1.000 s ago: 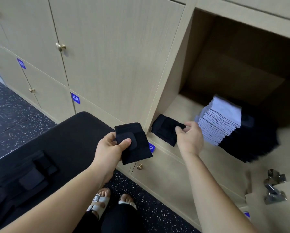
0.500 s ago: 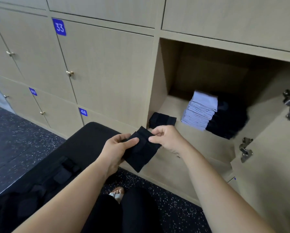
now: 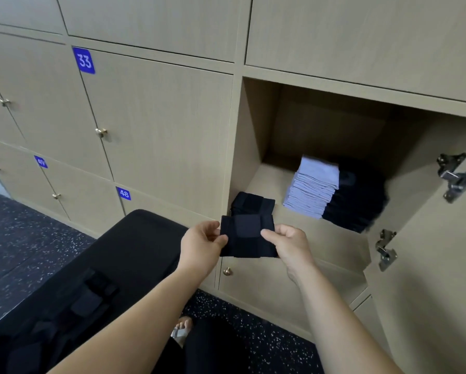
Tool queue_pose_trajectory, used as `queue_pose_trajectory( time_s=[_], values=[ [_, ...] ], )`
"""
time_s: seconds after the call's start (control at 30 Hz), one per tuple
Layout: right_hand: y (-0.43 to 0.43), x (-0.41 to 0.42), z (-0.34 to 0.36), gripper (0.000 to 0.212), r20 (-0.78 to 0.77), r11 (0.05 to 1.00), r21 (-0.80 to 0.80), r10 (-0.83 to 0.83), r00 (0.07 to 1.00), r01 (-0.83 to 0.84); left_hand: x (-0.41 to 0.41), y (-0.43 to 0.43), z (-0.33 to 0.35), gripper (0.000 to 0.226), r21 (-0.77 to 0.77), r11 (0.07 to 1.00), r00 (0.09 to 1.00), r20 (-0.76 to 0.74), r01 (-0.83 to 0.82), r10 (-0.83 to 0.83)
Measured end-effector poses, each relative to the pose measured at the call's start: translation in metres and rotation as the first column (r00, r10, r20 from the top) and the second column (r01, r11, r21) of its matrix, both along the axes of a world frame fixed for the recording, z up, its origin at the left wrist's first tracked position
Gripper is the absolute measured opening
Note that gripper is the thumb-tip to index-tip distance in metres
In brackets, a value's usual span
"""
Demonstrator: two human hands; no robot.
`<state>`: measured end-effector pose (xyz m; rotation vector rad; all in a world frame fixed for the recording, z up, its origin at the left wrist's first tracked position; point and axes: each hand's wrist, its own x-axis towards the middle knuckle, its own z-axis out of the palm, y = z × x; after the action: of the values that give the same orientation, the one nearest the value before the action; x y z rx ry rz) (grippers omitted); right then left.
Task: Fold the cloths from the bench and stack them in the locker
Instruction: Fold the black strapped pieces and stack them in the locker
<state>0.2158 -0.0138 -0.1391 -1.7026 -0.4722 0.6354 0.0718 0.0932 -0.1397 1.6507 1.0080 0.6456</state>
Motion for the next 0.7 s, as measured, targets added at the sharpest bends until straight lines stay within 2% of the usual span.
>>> queue_pose_trajectory(
  time_s=[0.07,0.17,0.3,0.5,0.57,0.63,0.7],
  values=[
    [0.009,0.014,-0.002,0.023,-0.002,0.999,0.014,-0.034,0.999,0.034,0.011,0.005,-0.001,0.036,0.088,0.995,0.999,-0.03,0.036,-0.034],
    [0.026,0.037,-0.004,0.011,-0.028,0.997,0.029,-0.069,0.997,0.07,0.032,0.015,-0.005,0.04,0.12,0.987,0.994,-0.042,0.104,-0.099],
    [0.052,0.069,-0.005,0.017,-0.017,0.986,0.033,-0.162,0.987,0.163,0.055,0.034,-0.015,0.045,0.128,0.982,0.989,-0.054,0.141,-0.135],
    [0.093,0.111,-0.02,0.04,-0.052,0.955,0.031,-0.294,0.954,0.296,0.076,0.057,-0.043,0.045,0.225,0.955,0.972,-0.174,0.195,-0.157],
    [0.102,0.12,-0.028,0.036,-0.107,0.943,0.015,-0.329,0.938,0.332,0.08,0.062,-0.052,0.044,0.274,0.939,0.965,-0.213,0.207,-0.151],
    [0.111,0.125,-0.031,0.017,-0.152,0.939,-0.001,-0.341,0.928,0.345,0.083,0.067,-0.06,0.045,0.313,0.926,0.958,-0.254,0.211,-0.132],
    [0.119,0.129,-0.036,0.017,-0.175,0.94,-0.001,-0.335,0.926,0.34,0.085,0.071,-0.066,0.046,0.318,0.924,0.953,-0.275,0.212,-0.124]
  ],
)
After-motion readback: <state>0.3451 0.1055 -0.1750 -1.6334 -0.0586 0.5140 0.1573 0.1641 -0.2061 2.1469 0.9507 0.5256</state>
